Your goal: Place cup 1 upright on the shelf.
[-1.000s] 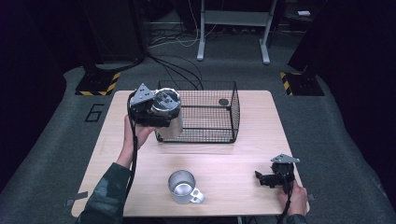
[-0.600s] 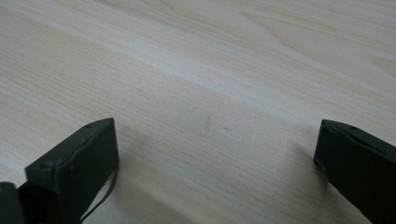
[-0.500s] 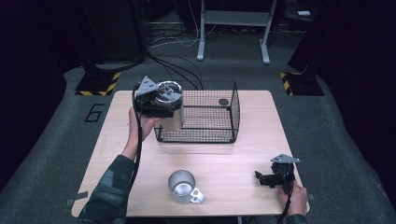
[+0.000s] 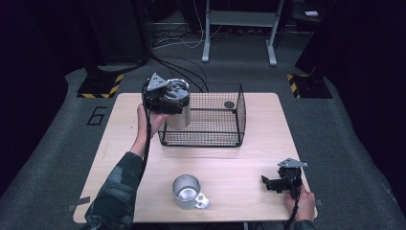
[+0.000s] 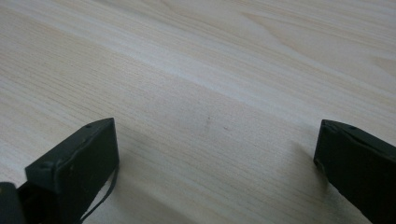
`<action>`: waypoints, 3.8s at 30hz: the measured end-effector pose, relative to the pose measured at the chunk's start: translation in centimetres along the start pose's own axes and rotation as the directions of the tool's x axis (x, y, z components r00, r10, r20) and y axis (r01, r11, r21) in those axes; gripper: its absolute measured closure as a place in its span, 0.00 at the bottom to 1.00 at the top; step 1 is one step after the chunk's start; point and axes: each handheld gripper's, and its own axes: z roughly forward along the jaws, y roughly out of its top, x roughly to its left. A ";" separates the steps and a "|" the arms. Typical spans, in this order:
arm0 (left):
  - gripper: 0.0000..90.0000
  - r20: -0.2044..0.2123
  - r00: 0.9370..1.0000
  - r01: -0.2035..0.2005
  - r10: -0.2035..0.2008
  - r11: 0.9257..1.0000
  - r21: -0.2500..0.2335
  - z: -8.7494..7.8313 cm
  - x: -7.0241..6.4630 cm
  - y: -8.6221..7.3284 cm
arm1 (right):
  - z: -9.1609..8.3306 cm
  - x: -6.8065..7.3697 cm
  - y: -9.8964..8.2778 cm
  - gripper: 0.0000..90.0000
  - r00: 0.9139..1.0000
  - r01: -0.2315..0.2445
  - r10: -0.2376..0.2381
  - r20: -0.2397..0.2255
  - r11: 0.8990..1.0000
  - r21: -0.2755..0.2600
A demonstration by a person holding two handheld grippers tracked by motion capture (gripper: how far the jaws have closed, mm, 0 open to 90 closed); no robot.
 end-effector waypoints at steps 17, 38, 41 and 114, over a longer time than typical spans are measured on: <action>0.04 -0.057 0.998 0.038 -0.035 0.998 0.053 3.5 1.5 -1.1 | 0.0 0.0 0.0 0.00 1.000 0.002 -0.002 0.000 1.000 0.000; 0.04 -0.079 0.996 0.050 -0.043 0.994 0.096 6.7 1.1 -2.2 | 0.0 0.0 0.0 0.00 1.000 -0.009 0.009 -0.003 1.000 -0.003; 0.04 -0.082 0.996 0.053 -0.044 0.993 0.105 7.0 0.9 -2.3 | 0.0 0.1 0.0 0.00 1.000 -0.013 0.013 -0.004 1.000 -0.004; 0.03 -0.105 0.992 0.087 -0.064 0.970 0.229 9.7 0.3 -5.8 | 0.0 0.0 0.0 0.00 1.000 0.001 -0.001 0.001 1.000 -0.001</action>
